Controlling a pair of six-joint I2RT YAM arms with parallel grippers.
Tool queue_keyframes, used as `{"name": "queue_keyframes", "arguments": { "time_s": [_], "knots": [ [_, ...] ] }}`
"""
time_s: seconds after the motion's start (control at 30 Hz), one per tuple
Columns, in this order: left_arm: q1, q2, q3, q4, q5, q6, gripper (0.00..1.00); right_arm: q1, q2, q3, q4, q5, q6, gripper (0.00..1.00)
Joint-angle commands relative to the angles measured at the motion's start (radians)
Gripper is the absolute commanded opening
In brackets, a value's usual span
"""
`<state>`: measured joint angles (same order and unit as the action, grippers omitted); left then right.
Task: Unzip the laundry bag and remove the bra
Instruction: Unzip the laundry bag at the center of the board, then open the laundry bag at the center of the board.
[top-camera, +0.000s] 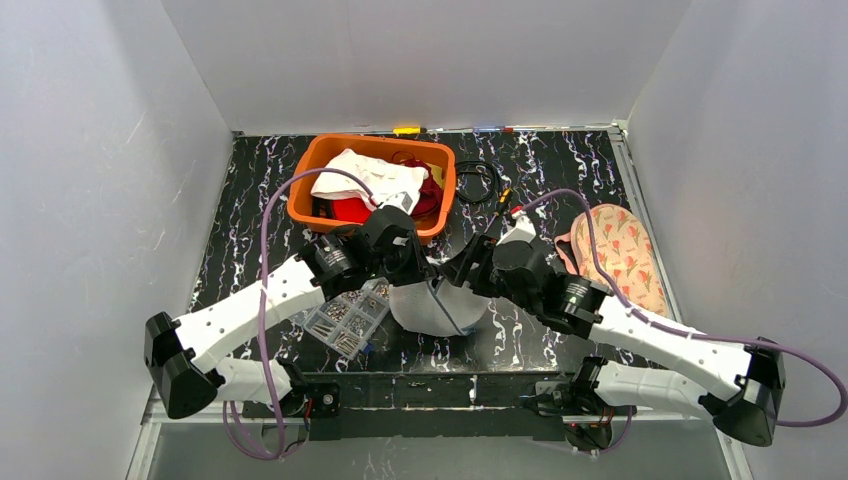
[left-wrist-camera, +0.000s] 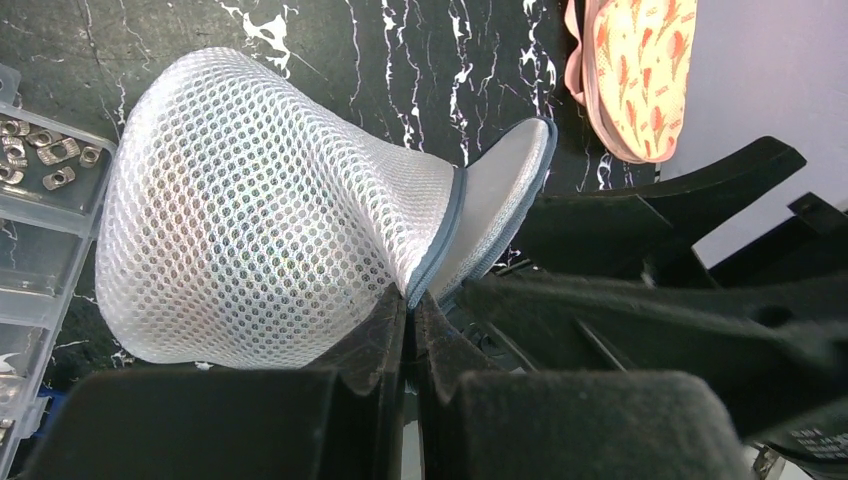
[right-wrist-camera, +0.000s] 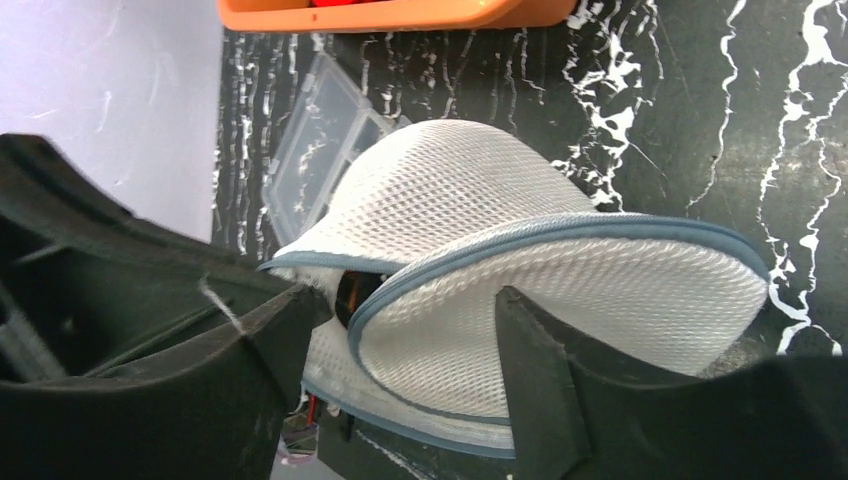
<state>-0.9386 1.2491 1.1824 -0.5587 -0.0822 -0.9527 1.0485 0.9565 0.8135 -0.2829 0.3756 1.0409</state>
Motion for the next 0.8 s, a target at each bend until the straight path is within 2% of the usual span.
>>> {"name": "queue_keyframes", "arguments": {
  "time_s": [0.0,0.3,0.37,0.57,0.67,0.77],
  "knots": [
    [-0.005,-0.056,-0.020,0.041,-0.023,-0.007,0.00,-0.001,0.038,0.018,0.013,0.052,0.000,0.66],
    [-0.005,-0.097,-0.046,0.018,-0.065,0.016,0.00,-0.001,-0.018,-0.008,-0.049,0.046,-0.005,0.20],
    [-0.004,-0.101,-0.048,0.011,-0.071,0.026,0.00,-0.002,-0.046,-0.006,-0.079,0.043,-0.030,0.13],
    [-0.003,-0.123,-0.094,0.045,-0.060,0.070,0.00,-0.002,-0.145,0.038,-0.232,0.010,-0.259,0.03],
    [-0.003,-0.132,-0.130,0.106,-0.019,0.093,0.00,-0.001,-0.203,0.047,-0.365,0.058,-0.347,0.02],
    [-0.003,-0.125,-0.149,0.166,0.021,0.116,0.00,-0.001,-0.263,0.058,-0.493,0.133,-0.366,0.01]
  ]
}}
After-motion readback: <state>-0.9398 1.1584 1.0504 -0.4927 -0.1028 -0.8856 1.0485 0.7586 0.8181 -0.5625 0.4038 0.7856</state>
